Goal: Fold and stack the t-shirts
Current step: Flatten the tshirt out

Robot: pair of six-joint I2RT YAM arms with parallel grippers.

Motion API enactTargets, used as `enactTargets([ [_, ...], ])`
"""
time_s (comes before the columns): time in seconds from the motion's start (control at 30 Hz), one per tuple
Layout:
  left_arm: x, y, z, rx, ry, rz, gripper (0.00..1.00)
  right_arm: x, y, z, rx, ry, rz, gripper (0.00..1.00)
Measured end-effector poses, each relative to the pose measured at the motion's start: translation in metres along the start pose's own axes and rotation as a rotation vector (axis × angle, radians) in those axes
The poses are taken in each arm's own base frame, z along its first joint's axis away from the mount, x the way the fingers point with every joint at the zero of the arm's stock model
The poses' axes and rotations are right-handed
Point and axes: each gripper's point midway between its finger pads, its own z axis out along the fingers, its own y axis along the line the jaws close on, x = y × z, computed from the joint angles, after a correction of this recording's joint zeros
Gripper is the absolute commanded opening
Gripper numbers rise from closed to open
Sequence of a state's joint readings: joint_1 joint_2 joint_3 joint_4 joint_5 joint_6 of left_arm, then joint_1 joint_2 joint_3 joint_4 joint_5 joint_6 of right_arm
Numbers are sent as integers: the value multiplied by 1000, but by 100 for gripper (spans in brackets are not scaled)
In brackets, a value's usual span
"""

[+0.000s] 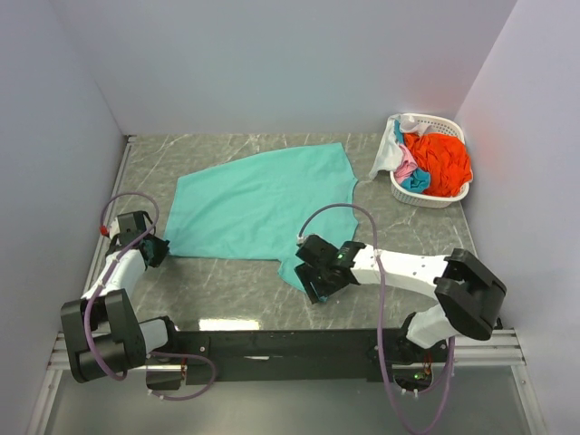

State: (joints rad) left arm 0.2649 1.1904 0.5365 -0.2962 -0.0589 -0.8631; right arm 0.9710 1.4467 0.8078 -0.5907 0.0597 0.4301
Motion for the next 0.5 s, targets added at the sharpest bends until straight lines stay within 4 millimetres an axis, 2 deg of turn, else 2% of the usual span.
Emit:
enactTargets([
  [0.1, 0, 0, 0, 0, 0, 0, 1, 3, -3, 5, 19, 17, -1, 65],
  [0.2, 0, 0, 0, 0, 0, 0, 1, 4, -3, 9, 25, 28, -1, 57],
  [0.23, 0, 0, 0, 0, 0, 0, 1, 4, -3, 11, 26, 30, 1, 51],
  [0.37, 0, 0, 0, -1, 1, 0, 1, 4, -7, 16, 57, 34, 12, 42],
  [0.4, 0, 0, 1, -2, 2, 0, 1, 3, -8, 16, 69, 33, 14, 33],
  [0.47, 1, 1, 1, -3, 3, 0, 1, 2, -11, 16, 87, 28, 22, 27],
  [0.5, 0, 0, 1, -1, 2, 0, 1, 1, -12, 16, 95, 24, 26, 8],
])
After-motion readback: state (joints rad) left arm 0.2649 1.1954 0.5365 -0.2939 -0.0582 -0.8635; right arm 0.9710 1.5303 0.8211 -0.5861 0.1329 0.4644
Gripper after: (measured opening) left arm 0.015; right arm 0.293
